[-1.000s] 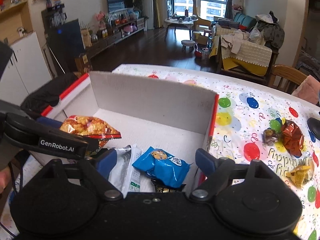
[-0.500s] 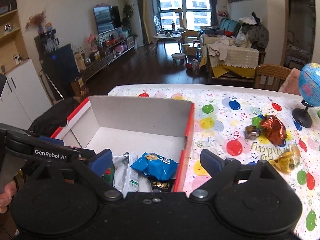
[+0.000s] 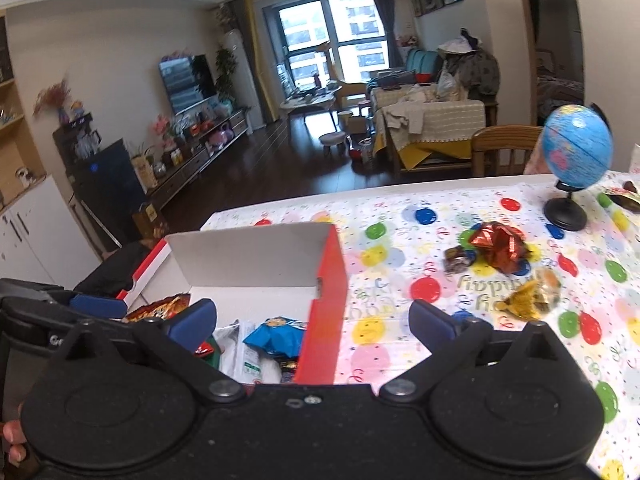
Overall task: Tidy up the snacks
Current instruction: 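Withdraw both tools from the box toward the remaining snacks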
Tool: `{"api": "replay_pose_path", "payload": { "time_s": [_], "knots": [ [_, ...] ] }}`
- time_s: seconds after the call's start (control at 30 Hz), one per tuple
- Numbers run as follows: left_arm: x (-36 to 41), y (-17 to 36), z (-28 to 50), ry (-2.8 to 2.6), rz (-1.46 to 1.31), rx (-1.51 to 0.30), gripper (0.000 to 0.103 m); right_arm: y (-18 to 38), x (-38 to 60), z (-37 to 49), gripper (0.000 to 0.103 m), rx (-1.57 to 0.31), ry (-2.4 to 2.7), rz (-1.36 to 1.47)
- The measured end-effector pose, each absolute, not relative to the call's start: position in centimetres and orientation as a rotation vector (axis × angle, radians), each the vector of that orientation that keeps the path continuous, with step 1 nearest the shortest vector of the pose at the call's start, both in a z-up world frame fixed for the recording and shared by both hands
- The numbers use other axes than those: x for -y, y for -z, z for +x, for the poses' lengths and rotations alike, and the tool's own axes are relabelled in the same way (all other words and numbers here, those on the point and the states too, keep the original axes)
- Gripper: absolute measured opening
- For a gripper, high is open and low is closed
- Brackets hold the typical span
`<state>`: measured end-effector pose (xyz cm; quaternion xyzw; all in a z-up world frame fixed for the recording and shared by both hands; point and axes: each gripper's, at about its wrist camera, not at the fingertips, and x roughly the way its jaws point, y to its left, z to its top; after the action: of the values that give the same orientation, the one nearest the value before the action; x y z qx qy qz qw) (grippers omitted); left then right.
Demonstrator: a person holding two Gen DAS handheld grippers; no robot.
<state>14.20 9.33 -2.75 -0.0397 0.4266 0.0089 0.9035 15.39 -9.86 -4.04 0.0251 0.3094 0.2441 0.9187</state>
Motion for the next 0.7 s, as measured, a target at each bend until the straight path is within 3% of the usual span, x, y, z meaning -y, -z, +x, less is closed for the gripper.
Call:
{"api": "replay_pose_path", "payload": {
  "time_s": [0.7],
  "knots": [
    [3.1,3.8,17.8,0.061,-0.017,-0.918,0.103,5.2,22.7,16.0,0.103,-0.63,-0.373,0.056]
  ]
}}
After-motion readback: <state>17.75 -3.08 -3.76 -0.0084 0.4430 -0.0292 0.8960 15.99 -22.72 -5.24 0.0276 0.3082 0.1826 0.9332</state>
